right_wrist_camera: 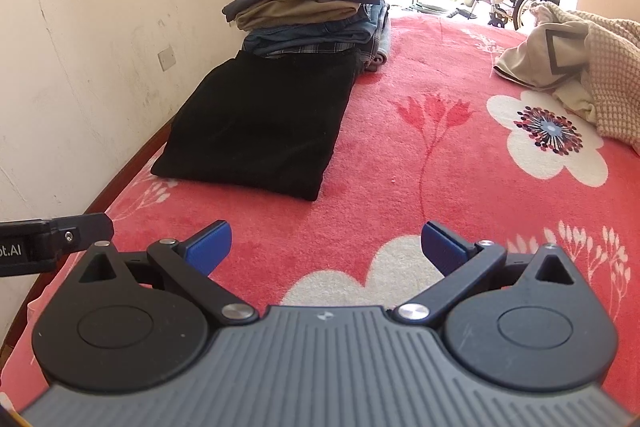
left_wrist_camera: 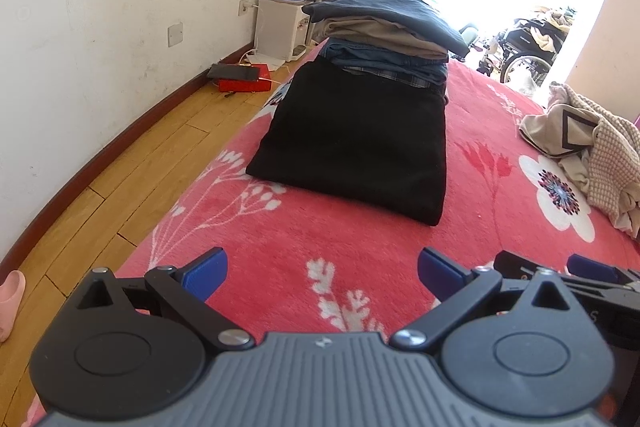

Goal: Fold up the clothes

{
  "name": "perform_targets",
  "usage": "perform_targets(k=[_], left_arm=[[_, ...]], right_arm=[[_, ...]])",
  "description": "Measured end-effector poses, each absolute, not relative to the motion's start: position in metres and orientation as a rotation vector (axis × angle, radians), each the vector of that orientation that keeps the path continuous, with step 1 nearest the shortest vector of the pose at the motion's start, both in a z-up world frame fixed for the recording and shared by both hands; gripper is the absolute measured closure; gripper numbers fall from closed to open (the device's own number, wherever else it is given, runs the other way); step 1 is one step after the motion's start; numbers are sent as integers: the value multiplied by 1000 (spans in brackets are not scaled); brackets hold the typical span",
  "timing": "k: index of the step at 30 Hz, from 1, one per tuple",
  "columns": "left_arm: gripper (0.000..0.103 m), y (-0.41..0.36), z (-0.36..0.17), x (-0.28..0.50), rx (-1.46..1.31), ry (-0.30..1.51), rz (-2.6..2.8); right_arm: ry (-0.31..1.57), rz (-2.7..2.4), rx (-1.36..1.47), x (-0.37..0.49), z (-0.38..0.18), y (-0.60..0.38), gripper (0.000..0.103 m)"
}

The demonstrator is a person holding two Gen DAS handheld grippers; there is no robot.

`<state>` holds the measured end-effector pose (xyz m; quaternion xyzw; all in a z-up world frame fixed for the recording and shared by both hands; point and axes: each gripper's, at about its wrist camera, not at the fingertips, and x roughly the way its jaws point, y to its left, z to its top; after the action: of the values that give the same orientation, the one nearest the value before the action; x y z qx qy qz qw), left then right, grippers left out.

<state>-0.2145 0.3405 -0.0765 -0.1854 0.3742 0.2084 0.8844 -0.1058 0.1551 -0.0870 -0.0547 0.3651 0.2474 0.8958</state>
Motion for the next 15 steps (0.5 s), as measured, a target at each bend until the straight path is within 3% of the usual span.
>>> perform_targets(k=[15], left_arm=[[1,342,-77,-213,-377,796,457]], right_arm=[[768,499,-104,-103,-88,152,1]])
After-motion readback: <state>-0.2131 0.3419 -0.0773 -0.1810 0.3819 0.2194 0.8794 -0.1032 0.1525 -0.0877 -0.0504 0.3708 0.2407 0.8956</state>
